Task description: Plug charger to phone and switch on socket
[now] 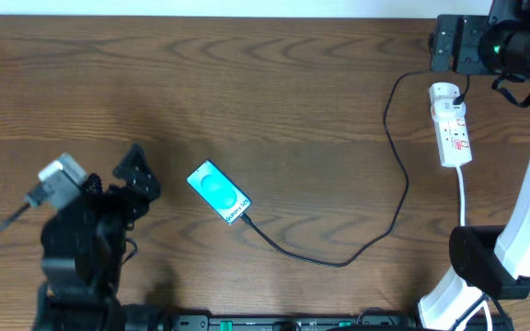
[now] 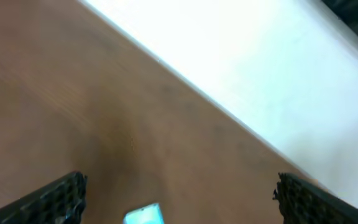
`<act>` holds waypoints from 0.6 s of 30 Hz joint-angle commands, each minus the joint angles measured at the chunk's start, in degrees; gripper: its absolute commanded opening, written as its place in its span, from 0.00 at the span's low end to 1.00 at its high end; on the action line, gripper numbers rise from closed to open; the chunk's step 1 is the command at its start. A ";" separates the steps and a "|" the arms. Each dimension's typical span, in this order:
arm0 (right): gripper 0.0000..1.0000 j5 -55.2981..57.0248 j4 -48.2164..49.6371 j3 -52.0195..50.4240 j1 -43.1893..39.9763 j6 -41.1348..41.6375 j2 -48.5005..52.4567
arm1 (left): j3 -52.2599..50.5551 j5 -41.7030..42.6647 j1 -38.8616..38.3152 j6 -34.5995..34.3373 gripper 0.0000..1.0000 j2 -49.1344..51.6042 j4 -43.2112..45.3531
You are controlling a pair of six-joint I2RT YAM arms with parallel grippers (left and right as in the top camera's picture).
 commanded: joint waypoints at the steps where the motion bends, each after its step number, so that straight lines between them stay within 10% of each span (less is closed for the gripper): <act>1: 0.99 0.63 -0.13 0.04 0.07 0.74 -0.81 | -6.08 -1.70 -0.37 0.94 0.98 -6.21 3.72; 18: 0.99 0.63 -0.13 0.04 0.07 0.72 -0.81 | -33.48 -1.73 -0.37 0.28 0.98 -22.88 40.13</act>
